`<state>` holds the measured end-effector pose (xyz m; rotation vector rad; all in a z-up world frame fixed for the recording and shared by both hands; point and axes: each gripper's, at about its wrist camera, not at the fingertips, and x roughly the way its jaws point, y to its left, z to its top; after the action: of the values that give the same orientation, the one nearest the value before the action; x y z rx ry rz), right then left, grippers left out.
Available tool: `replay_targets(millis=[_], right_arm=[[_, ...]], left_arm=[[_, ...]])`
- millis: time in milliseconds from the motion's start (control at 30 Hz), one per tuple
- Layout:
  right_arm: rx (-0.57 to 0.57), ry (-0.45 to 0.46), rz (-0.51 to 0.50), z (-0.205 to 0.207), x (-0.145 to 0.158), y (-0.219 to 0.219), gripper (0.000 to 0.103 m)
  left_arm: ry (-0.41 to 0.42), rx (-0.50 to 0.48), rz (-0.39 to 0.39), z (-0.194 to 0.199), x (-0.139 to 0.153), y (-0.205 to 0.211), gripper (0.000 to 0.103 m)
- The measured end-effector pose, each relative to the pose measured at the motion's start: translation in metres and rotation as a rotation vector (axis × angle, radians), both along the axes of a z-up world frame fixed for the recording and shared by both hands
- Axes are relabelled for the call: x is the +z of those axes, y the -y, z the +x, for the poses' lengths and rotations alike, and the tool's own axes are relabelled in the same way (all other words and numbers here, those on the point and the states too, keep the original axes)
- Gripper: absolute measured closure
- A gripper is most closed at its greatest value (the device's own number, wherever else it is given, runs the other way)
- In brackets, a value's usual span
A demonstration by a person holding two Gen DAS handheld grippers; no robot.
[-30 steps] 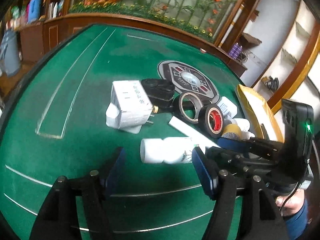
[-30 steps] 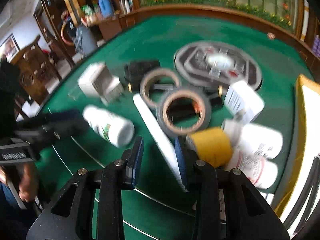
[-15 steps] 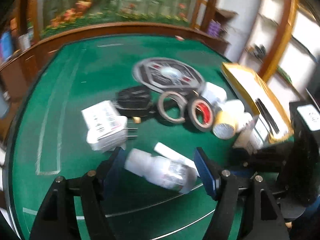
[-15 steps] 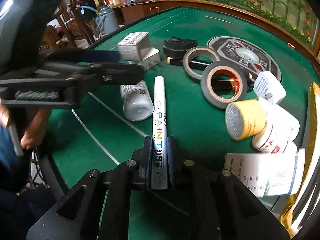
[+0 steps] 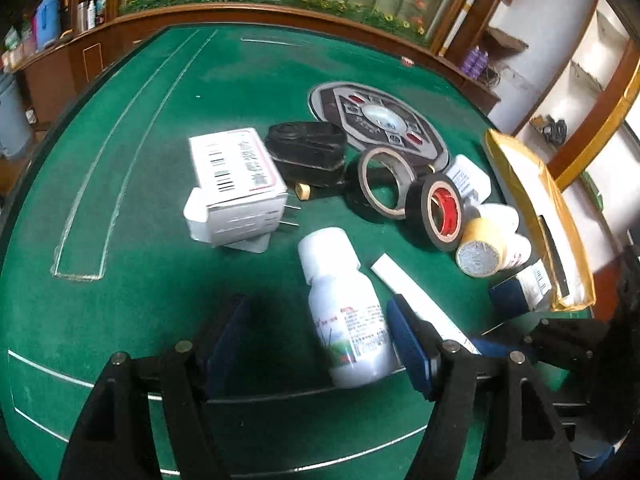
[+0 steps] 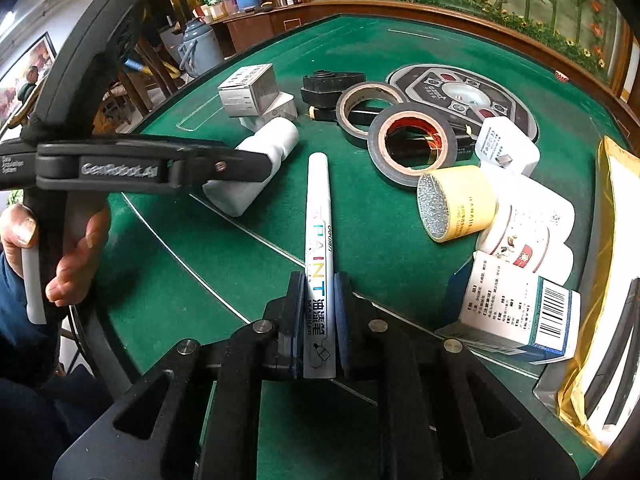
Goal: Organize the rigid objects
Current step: 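Grasp the white medicine bottle with the left gripper while the right grasps the white PAINT marker, then carry the white bottle and the PAINT marker over to the tray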
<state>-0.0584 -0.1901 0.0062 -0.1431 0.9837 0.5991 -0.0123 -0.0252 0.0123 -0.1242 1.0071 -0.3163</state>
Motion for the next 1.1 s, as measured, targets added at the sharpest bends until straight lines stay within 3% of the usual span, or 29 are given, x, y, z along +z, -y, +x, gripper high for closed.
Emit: replay_targets(millis=[67, 133, 200, 300, 533, 633, 1100], right_arm=[[-0.008, 0.002, -0.009, -0.001, 0.001, -0.002, 0.088], [-0.003, 0.023, -0.041, -0.002, 0.0, -0.008, 0.088], [-0.009, 0.032, -0.057, 0.0, 0.001, -0.011, 0.087], [-0.005, 0.058, -0.091, -0.001, 0.0, -0.018, 0.087], [-0.02, 0.033, 0.036, -0.004, 0.009, 0.0, 0.088], [-0.017, 0.036, 0.029, -0.007, 0.011, 0.0, 0.088], [0.033, 0.05, -0.166, 0.011, 0.003, -0.034, 0.086]], left_arm=[[0.013, -0.02, 0.034, -0.001, -0.001, 0.009, 0.043], [0.028, -0.041, 0.071, -0.005, -0.001, 0.018, 0.069], [0.052, -0.036, 0.107, -0.008, -0.001, 0.023, 0.069], [0.052, -0.024, 0.078, -0.011, 0.0, 0.016, 0.069], [0.072, -0.017, 0.013, -0.02, 0.008, 0.005, 0.069], [0.082, -0.023, 0.014, -0.021, 0.012, 0.009, 0.069], [0.092, -0.012, 0.012, -0.023, 0.013, 0.005, 0.069]])
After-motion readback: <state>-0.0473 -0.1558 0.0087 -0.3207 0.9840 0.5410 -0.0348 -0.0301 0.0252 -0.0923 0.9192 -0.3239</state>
